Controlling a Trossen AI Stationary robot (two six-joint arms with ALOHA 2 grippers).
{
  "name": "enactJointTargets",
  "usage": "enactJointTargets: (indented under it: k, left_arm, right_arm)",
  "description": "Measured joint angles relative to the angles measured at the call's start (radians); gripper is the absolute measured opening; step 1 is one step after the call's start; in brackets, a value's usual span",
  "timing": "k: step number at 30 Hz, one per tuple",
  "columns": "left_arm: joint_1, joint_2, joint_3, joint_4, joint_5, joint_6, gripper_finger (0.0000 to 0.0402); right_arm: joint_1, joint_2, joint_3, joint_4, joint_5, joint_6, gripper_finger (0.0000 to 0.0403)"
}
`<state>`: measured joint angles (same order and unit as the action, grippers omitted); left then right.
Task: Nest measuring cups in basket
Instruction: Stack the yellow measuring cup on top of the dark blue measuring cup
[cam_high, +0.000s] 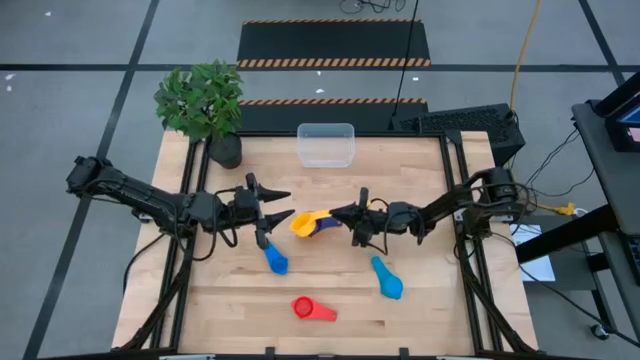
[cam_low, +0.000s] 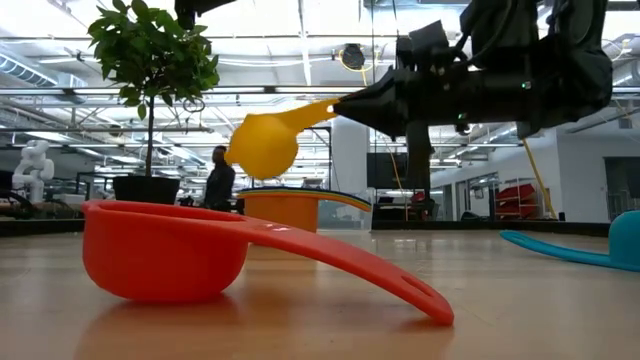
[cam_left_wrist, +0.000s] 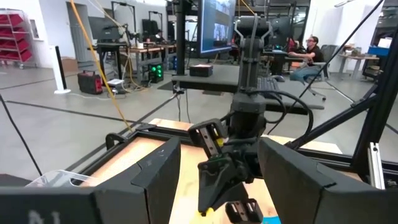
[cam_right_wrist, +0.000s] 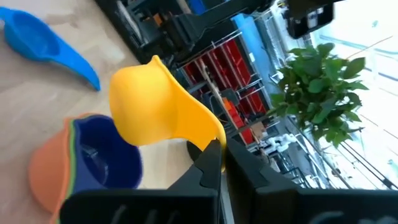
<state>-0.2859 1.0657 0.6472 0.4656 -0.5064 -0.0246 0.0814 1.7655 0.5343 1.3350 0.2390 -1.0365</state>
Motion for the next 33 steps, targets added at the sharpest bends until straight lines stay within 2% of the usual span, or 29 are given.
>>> enactJointTargets:
  k: [27, 33]
  left_arm:
    - [0.0, 0.0, 0.0, -0.02, 0.008, -0.016, 0.0218]
    - [0.0, 0.0, 0.0, -0.021, 0.008, -0.019, 0.0218]
  right_arm:
    - [-0.042, 0.006, 0.003, -0.082, -0.007, -0.005, 0.0]
    - [-0.043, 0.006, 0.003, -0.099, -0.007, 0.007, 0.002]
